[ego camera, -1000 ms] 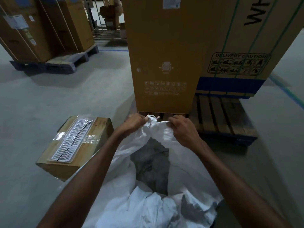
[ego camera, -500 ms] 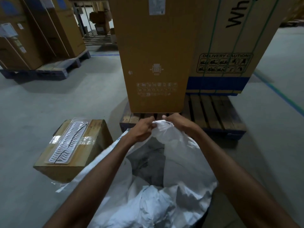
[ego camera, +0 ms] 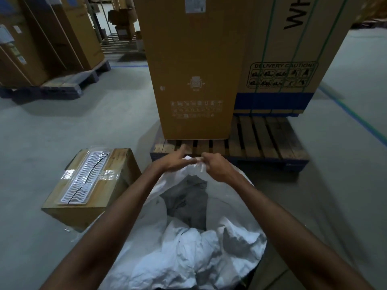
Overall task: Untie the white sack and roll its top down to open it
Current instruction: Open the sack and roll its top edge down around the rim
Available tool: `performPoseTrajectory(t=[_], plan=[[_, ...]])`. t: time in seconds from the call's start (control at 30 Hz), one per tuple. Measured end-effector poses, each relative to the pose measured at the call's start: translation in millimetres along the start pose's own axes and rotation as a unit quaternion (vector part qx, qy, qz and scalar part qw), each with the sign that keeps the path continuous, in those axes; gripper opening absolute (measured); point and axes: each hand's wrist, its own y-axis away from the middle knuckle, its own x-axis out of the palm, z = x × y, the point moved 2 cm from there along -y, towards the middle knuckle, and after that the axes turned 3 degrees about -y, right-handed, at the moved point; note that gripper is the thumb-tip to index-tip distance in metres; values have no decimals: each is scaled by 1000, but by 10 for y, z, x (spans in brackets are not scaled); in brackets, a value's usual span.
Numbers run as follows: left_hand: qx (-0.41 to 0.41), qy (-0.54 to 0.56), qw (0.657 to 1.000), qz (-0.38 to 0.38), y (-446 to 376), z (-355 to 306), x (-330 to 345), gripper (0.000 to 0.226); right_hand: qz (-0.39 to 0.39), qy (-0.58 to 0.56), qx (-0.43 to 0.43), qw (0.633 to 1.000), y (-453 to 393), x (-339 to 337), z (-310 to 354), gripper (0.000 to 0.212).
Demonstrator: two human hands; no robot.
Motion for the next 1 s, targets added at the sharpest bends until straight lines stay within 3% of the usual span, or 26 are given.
performPoseTrajectory(t=[0.1,0.17,0.23,0.3,0.37,0.43,0.5,0.57,0.7,0.73,0.8,0.87,0.93,1.0], plan=[[58,-202,977,-36,43,117,106,68,24,-62,62,996,-118,-71,-54,37],[76,-326,936,-108,69,172,232,54,58,-93,113,988,-212,-109,-64,39],[66,-344,921,-170,45,174,334,34,71,-139,155,975,-272,-144,-79,36],[23,-245,954,-172,15,149,331,20,65,-162,139,975,-288,-171,-75,37],[-18,-117,986,-118,-5,212,261,30,25,-80,83,993,-263,-156,-103,42],[-35,17,997,-61,-64,354,224,47,-16,59,27,998,-177,-52,-130,45],[-61,92,994,-27,15,285,192,50,-47,154,-32,986,-64,113,-156,41],[-133,173,976,4,98,141,146,34,-67,180,-61,980,23,226,-206,32],[-173,256,949,69,46,160,206,25,-40,96,-16,994,30,280,-289,22],[-167,211,961,65,41,185,227,38,-25,92,-9,995,7,274,-283,21],[-113,-46,991,57,12,267,266,69,-4,97,7,995,-30,233,-251,22],[-36,-257,965,-43,43,303,353,63,16,66,31,997,-78,168,-246,27],[-1,-273,952,-136,84,338,362,40,56,-8,78,995,-141,126,-292,35],[-18,-176,976,-128,139,431,341,27,101,-63,127,985,-184,86,-321,43]])
